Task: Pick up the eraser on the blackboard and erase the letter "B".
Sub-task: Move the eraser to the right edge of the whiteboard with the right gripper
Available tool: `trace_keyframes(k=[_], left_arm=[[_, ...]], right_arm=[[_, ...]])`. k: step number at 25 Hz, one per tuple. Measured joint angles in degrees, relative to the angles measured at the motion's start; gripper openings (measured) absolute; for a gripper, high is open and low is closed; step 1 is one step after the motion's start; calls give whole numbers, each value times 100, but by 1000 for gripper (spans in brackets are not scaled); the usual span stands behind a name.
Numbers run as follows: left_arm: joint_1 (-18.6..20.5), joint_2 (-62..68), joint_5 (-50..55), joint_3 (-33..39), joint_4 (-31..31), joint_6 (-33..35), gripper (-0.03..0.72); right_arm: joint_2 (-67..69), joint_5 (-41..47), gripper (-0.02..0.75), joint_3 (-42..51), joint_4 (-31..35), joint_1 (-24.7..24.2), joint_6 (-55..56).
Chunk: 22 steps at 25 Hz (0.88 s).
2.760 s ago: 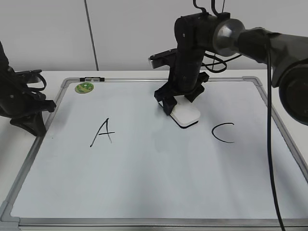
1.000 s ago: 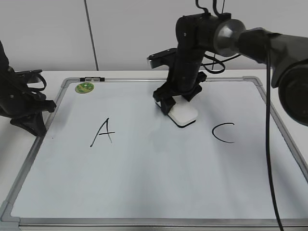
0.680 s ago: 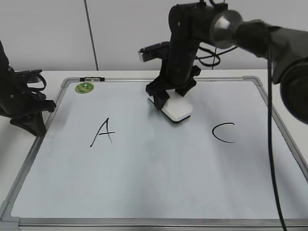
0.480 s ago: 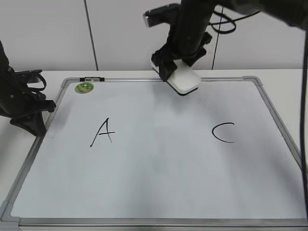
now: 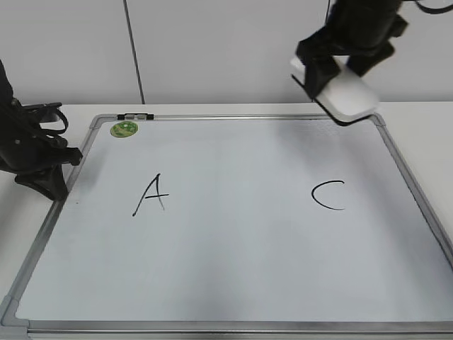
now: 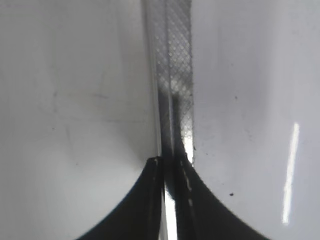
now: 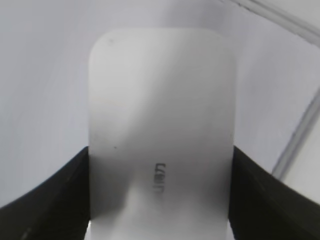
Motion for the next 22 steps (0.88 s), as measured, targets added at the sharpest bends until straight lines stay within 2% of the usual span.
trace_keyframes(k=[5,10,15,22], left_arm=[[0,0,0,0,0,0,15],[0,0,0,0,0,0,15],[0,0,0,0,-10,0,15],[0,0,12,0,-10,0,15]], right_arm=[[-913,-31,552,1356,52,-824,154],[-1759,-709,552,2774,291,-1571,190],[-1987,-1480,552,3815,486,-1816,190],[-1355,-2331,551,4050,544,-1824,195]])
